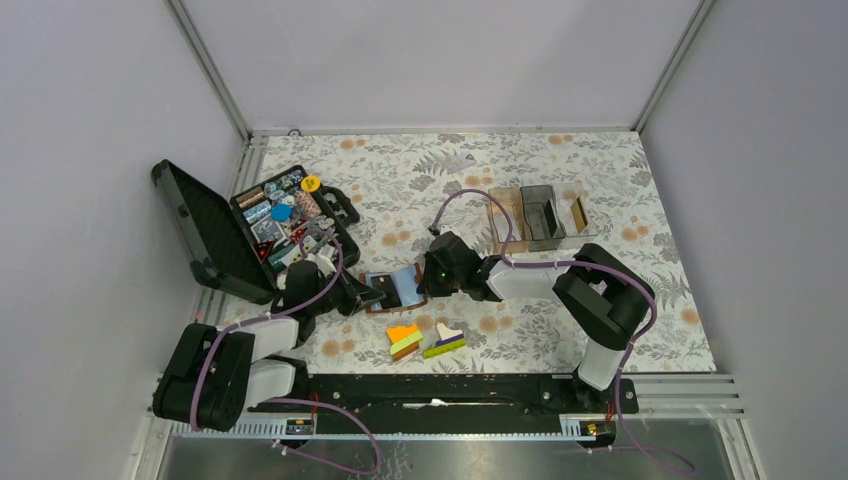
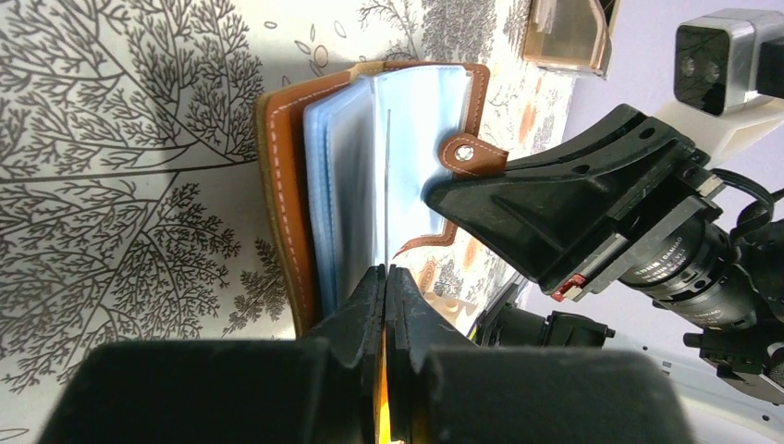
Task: Put the credit cards into the card holder
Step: Insert the credit card into the card holder.
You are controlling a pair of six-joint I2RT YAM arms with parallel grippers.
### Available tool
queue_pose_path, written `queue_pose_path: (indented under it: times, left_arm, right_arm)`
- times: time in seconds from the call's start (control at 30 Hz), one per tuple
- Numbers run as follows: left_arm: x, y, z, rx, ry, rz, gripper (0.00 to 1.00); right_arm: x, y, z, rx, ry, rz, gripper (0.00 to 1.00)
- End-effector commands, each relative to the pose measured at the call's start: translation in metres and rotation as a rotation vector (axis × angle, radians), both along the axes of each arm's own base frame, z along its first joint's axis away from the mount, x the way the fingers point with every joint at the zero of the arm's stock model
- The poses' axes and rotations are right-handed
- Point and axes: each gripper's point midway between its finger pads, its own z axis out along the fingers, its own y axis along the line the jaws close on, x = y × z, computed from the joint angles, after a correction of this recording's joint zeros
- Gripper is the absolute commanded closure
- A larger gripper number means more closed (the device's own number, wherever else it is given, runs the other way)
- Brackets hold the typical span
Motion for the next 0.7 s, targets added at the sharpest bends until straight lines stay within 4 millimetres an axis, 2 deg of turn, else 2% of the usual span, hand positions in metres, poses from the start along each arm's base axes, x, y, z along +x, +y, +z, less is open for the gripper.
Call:
queue_pose_path:
  times: [0.0, 0.33, 0.67]
  left_arm:
    - [0.0110, -0.0036, 0.0121, -0.019, -0.060, -0.019, 1.00]
    - [0.0138, -0.0040, 0.0069, -0.013, -0.056, -0.023, 1.00]
    - [0.0152, -0.0066, 0.0101, -0.032, -0.063, -0.032, 1.00]
  right_arm:
    - [-0.0062, -0.0191, -0.0171, -0.096, 0.027, -0.004, 1.00]
    - [-0.0065, -0.0198, -0.0183, -0.103, 0.028, -0.003, 1.00]
    - [-0.0056, -0.0195, -0.0187, -0.107, 0.029, -0.004, 1.00]
